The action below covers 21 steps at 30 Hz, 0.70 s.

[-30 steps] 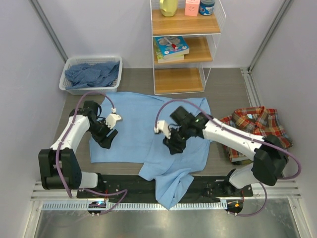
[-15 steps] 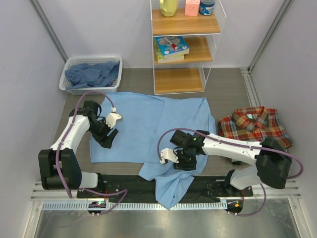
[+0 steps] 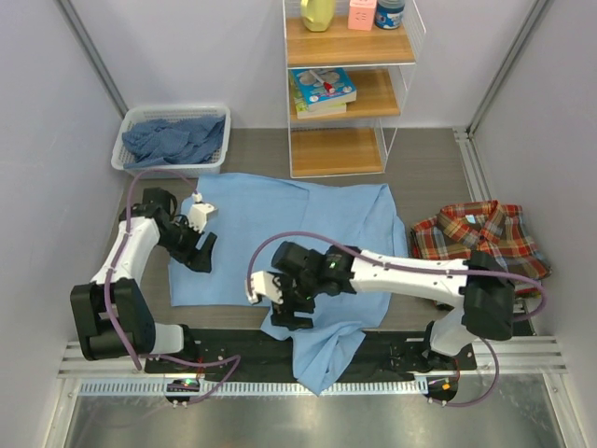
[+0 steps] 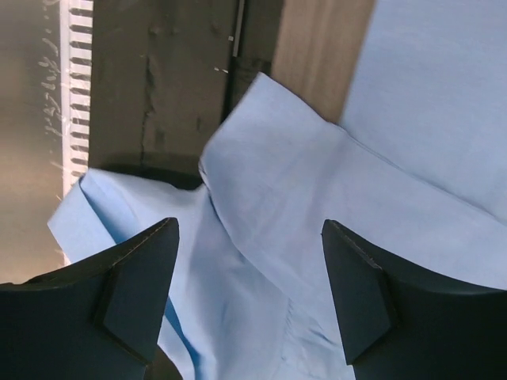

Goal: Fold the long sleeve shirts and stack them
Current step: Fold the shirt

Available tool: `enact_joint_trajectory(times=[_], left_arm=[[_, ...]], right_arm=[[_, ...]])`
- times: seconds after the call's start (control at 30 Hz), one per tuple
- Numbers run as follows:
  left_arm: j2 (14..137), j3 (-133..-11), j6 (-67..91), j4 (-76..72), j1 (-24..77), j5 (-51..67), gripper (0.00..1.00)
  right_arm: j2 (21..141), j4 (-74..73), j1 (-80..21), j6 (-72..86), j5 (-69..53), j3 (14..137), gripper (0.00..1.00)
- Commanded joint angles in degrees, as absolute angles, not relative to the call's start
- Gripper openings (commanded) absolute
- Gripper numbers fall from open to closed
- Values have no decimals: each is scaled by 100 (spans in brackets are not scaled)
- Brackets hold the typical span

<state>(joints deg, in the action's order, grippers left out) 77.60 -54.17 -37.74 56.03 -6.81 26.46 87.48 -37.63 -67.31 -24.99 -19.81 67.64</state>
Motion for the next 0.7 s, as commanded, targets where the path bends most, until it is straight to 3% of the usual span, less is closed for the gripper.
enact_joint_trajectory(times=[0.0, 0.23, 0.43, 0.53, 0.63, 0.67], left_arm=[[7813, -5713, -3665, 5563, -817, 3006, 76], [7972, -5818, -3762, 5616, -923, 3032, 77], [7963, -5757, -3893, 5651, -1072, 3024, 77], [8015, -5731, -3937, 5660, -1116, 2980, 77], [8112, -5757, -3990, 5669, -1178, 2953, 77], [8147, -5757, -4051, 5669, -1178, 2944, 75]], right_arm=[[9149, -3147, -7250, -2136, -1539, 6847, 78], [9852, -3085, -7558, -2224, -1204, 7101, 75], [10177, -3120, -7673, -2346, -976, 7137, 62], [10222, -3190, -7717, -2434, -1019, 7180, 51], [10143, -3348, -7726, -2557, -1098, 7312, 25], [10108, -3383, -7726, -2610, -1116, 7347, 21]])
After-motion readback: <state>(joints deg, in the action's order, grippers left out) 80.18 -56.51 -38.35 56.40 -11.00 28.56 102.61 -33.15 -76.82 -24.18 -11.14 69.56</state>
